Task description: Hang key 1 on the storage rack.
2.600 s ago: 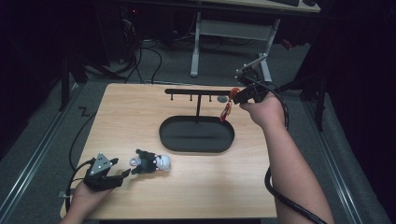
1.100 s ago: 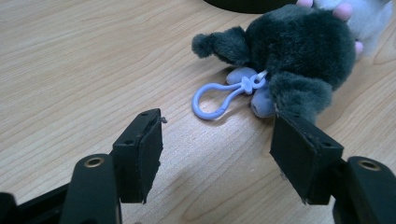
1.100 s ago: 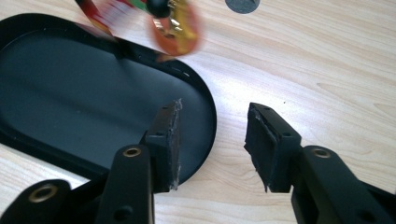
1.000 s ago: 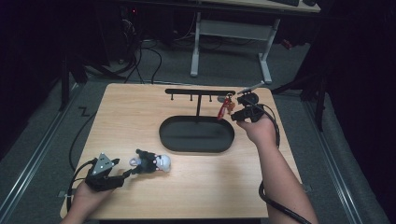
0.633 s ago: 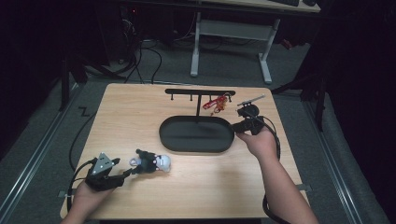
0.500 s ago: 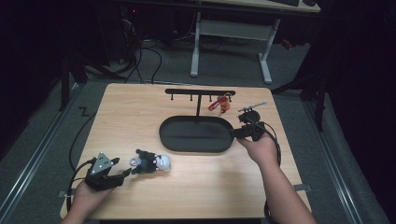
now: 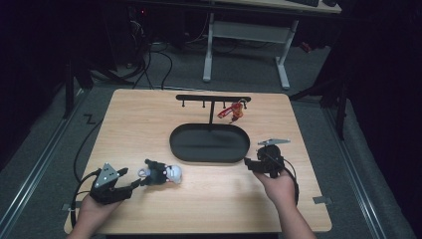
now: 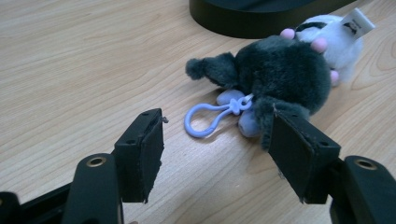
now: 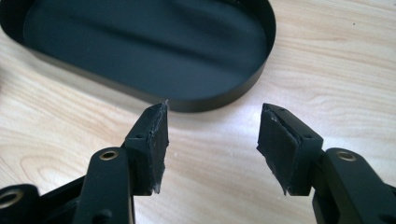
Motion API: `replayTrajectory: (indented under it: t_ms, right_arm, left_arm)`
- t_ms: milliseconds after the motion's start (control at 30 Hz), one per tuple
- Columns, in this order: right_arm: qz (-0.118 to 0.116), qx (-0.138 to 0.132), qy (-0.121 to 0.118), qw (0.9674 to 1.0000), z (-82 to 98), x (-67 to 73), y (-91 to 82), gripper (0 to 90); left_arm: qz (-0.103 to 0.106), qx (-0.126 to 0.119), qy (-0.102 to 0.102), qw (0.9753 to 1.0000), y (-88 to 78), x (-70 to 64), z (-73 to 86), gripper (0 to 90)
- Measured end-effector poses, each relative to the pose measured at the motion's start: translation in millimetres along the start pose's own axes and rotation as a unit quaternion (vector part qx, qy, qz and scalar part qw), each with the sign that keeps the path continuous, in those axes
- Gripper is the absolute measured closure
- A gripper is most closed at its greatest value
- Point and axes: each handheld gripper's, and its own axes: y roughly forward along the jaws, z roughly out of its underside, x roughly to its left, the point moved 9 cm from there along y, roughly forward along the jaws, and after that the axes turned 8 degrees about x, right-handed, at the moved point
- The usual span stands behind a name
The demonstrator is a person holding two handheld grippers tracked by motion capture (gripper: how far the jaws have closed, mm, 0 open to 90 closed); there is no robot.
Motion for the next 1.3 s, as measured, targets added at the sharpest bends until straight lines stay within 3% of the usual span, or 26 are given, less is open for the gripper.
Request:
replayTrajectory:
  t_ms: [133, 267, 367, 400, 433, 467, 500, 600, 833, 1033, 1300]
  right_arm:
    - [-0.001, -0.031, -0.001, 0.9995, 19.0, 4.4, -1.0, 43.5]
    - [-0.016, -0.074, 0.02, 0.997, 45.4, 6.3, -6.2, 44.6]
    - [-0.031, -0.125, 0.052, 0.9904, 66.3, 5.7, -14.7, 53.2]
    - [-0.047, -0.115, 0.065, 0.9901, 71.5, 6.7, -14.1, 51.0]
    - [-0.058, -0.107, 0.063, 0.9906, 74.4, 8.7, -13.8, 51.1]
    - [-0.05, -0.108, 0.054, 0.9914, 76.2, 8.3, -13.8, 51.5]
    - [-0.043, -0.102, 0.049, 0.9926, 78.0, 6.4, -12.7, 51.6]
    - [-0.058, -0.096, 0.055, 0.9922, 78.2, 6.4, -8.8, 51.4]
    - [-0.066, -0.09, 0.034, 0.9931, 75.6, 15.6, -6.0, 52.7]
    - [-0.07, -0.087, 0.03, 0.9933, 75.6, 18.8, -6.0, 52.8]
    - [-0.076, -0.091, 0.038, 0.9923, 76.7, 16.4, -8.8, 53.3]
  left_arm:
    - [0.003, -0.009, 0.003, 0.9999, -1.6, -4.1, -3.4, 41.2]
    - [-0.012, -0.025, -0.003, 0.9996, -6.2, -5.0, -10.0, 72.6]
    - [-0.021, -0.02, -0.02, 0.9994, -4.9, -4.0, -17.4, 89.7]
    - [-0.021, -0.02, -0.029, 0.9991, -2.0, -3.5, -20.5, 89.9]
    - [-0.021, -0.015, -0.038, 0.999, 2.6, -3.4, -22.4, 89.9]
    - [-0.024, -0.005, -0.041, 0.9988, 8.8, -4.0, -22.9, 90.0]
    - [-0.03, 0.009, -0.036, 0.9988, 16.0, -4.5, -22.6, 89.9]
    - [-0.045, 0.047, -0.025, 0.9976, 37.0, -7.6, -21.5, 90.0]
    - [-0.035, 0.06, -0.009, 0.9975, 55.6, -22.8, -30.9, 90.0]
    - [-0.008, 0.055, 0.007, 0.9984, 68.3, -59.4, -44.3, 90.0]
    - [0.042, 0.043, 0.042, 0.9973, 101.0, -133.5, -70.4, 90.0]
